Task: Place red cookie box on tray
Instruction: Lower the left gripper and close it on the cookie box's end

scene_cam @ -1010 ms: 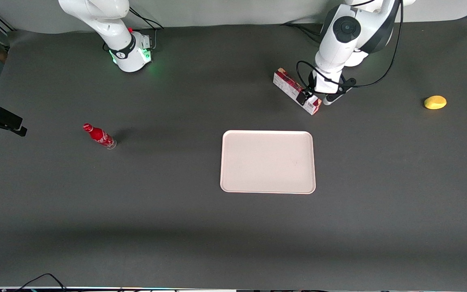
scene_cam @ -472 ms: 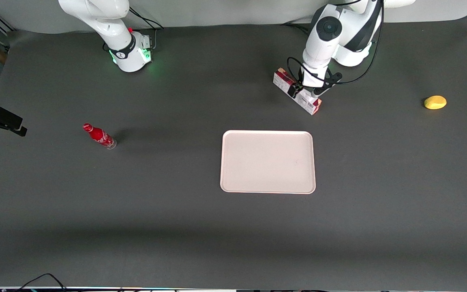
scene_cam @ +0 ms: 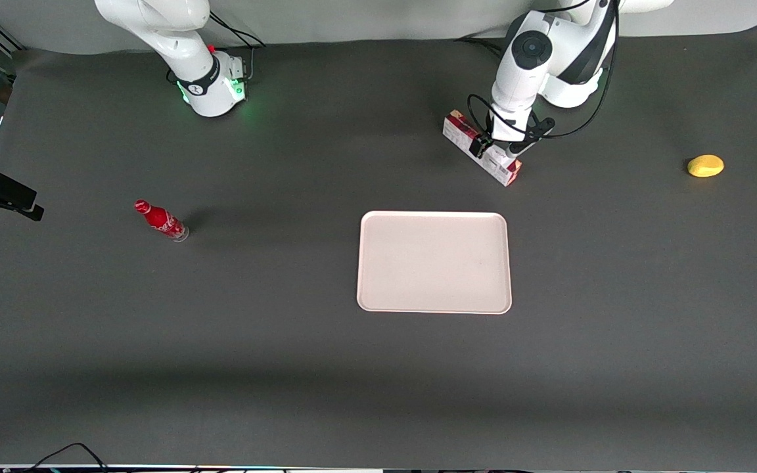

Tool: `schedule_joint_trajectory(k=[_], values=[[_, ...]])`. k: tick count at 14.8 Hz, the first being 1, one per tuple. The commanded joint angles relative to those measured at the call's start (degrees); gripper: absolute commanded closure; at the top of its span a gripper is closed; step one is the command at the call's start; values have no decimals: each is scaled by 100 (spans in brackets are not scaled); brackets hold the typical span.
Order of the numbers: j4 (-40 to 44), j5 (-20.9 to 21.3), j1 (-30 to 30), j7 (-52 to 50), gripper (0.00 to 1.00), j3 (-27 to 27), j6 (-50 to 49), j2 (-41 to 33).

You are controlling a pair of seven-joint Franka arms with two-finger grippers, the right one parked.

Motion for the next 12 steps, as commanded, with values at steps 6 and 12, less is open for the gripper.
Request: schedule_joint_trajectory(k=[6,12], values=[[-66,-135,15,-400,0,-386,838,776],[-66,-135,15,-409,17,-509,838,820]])
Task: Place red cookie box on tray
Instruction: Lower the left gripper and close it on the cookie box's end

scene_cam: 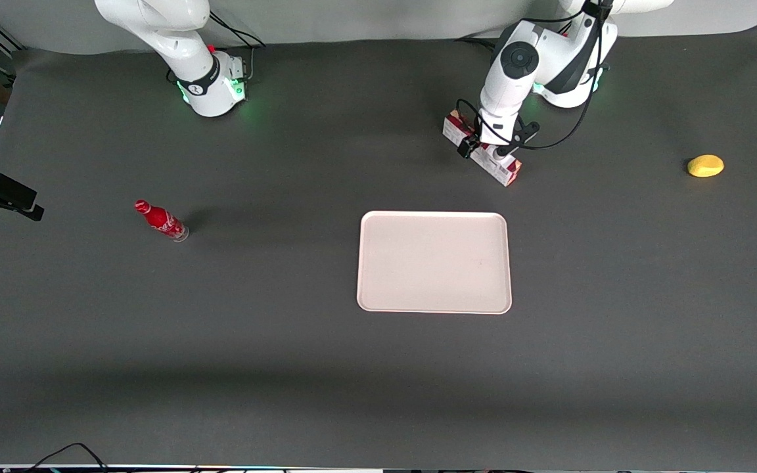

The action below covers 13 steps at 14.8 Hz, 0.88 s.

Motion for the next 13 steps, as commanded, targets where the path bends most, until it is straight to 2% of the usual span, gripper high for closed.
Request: schedule_joint_trajectory(k=[1,3,4,5,13], values=[[-47,-64,13,-106,38,-141,113,25],[-47,-64,13,-106,78,-141,122,34],[-47,-64,13,-106,95,-141,113,34],[-56,-64,13,-98,100,-141,113,43],[-3,6,48,104,100,-115,131,52]])
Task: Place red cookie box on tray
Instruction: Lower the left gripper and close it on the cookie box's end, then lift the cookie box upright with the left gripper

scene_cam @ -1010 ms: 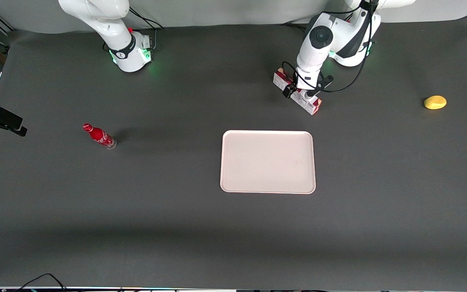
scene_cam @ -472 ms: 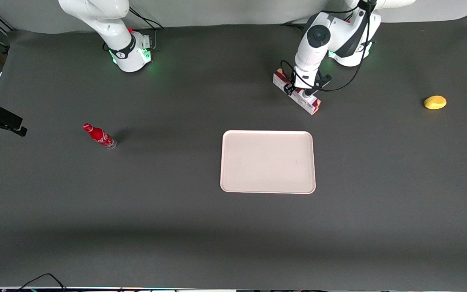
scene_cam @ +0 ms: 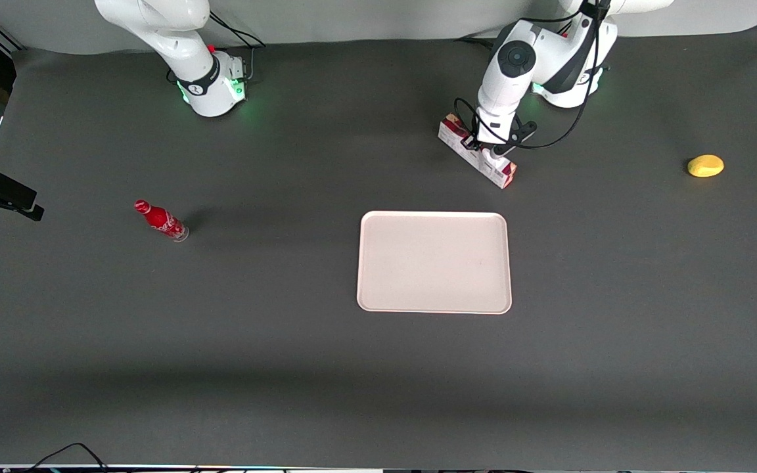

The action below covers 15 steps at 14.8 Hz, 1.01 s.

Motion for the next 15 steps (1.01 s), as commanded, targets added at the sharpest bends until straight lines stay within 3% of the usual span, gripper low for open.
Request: schedule_joint_trajectory(k=[1,3,6,10,15], values=[[24,4,56,244,100,9,2,-35],[217,47,65,420,100,115,-365,-202],[725,477,65,649,100,597,-1487,-790],[2287,1285,56,920,100,1414,-3710,-1038],[4250,1375,65,1737,100,2013,-5437,-985]])
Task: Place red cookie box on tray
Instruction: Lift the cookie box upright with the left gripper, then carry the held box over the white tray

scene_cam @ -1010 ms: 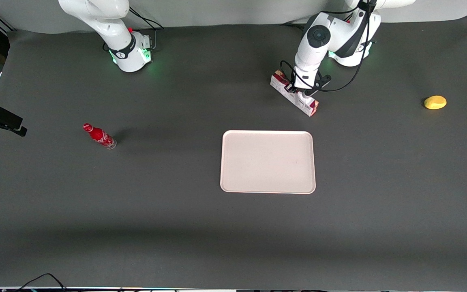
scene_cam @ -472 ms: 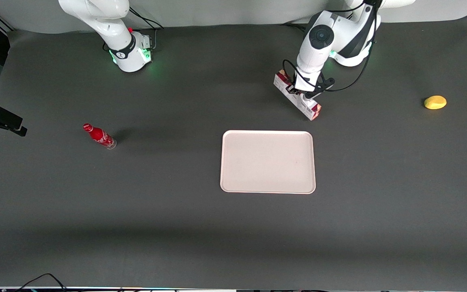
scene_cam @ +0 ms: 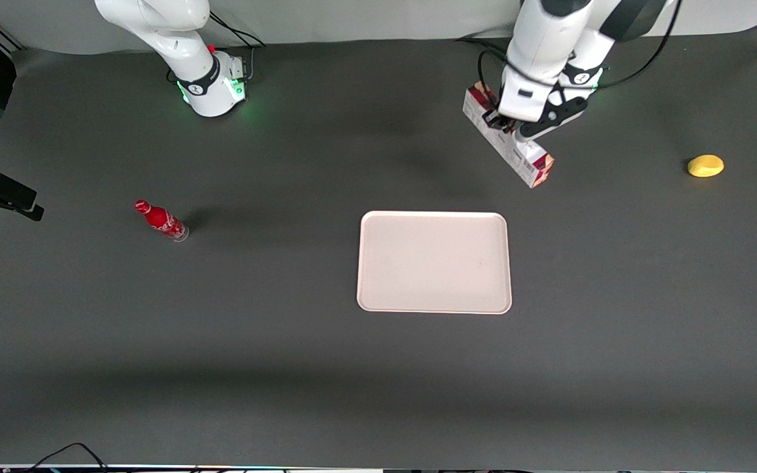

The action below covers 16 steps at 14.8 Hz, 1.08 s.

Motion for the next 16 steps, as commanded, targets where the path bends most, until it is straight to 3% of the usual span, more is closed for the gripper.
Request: schedule_joint_trajectory(k=[1,3,6,11,16], values=[[1107,106,7,475,100,227,-852,122],[1126,115,7,562,100,331,-853,131],[1117,124,7,1929,100,402,-661,253],[1108,141,-20,3241,100,193,225,1113],[1126,1141,-37,3534,100,-11,1710,2457]])
